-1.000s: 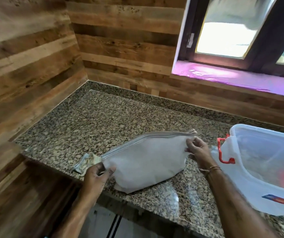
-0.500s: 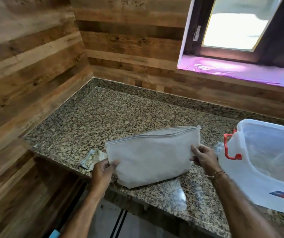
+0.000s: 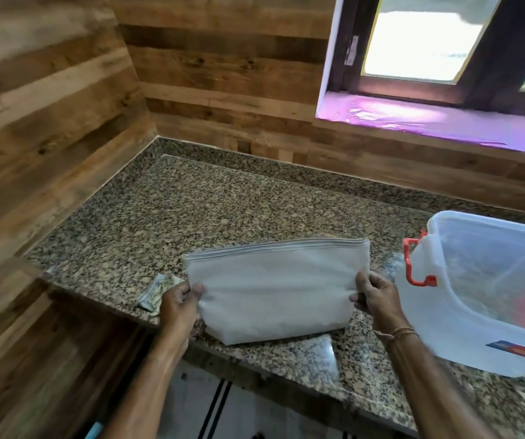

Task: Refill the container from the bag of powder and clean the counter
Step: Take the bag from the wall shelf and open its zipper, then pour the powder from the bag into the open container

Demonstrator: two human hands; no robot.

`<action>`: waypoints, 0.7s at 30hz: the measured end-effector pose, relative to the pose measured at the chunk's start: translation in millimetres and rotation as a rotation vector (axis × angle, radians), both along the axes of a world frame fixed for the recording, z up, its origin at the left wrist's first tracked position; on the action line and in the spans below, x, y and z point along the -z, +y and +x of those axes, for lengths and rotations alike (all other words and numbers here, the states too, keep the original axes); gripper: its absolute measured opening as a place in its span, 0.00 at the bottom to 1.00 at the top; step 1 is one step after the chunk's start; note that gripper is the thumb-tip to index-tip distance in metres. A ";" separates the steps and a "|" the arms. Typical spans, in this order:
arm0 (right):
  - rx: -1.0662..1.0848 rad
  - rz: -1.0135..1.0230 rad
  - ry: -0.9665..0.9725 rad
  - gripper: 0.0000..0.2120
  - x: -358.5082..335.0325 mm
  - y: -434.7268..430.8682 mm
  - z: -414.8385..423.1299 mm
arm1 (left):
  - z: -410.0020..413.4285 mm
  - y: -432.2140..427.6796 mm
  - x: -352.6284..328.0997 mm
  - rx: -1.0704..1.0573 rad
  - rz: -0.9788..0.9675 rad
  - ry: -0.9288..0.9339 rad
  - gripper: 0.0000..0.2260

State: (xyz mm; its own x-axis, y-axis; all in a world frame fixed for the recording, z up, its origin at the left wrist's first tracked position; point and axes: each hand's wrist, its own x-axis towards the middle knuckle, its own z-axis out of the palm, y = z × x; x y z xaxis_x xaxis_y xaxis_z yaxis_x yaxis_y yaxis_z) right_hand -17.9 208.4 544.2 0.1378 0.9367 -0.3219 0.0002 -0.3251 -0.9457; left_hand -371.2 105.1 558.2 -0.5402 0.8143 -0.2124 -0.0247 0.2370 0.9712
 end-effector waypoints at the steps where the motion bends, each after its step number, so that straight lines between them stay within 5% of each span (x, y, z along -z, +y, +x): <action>1: 0.021 0.000 0.026 0.09 1.2 -3.0 -1.3 | -0.6 -0.9 -1.1 0.004 -0.002 -0.031 0.06; 9: -0.063 -0.029 -0.041 0.17 -10.1 -17.8 10.9 | -25.8 -13.4 -9.9 0.122 -0.137 0.074 0.05; 15: -0.073 -0.337 0.327 0.34 -21.0 -9.5 11.2 | -30.8 -11.3 -35.5 0.198 -0.180 -0.513 0.18; 18: -0.019 -0.383 0.414 0.26 -24.8 -8.7 7.0 | -31.5 -2.6 -42.8 0.173 -0.280 -0.528 0.24; 21: 0.034 -0.422 0.528 0.16 -29.5 -9.5 3.2 | -27.2 3.4 -50.2 0.134 -0.317 -0.585 0.10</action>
